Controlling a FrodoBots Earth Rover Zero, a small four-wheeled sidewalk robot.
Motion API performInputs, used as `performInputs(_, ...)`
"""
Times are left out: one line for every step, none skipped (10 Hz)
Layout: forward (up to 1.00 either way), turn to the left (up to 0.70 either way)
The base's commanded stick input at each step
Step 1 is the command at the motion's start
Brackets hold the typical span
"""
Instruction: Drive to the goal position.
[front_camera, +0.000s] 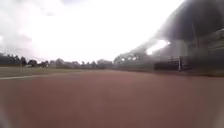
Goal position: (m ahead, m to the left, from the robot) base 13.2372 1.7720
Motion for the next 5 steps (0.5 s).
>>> performInputs(0.7, 0.0)
performInputs(0.7, 0.0)
performInputs(0.7, 0.0)
performInputs(0.7, 0.0)
performInputs(0.7, 0.0)
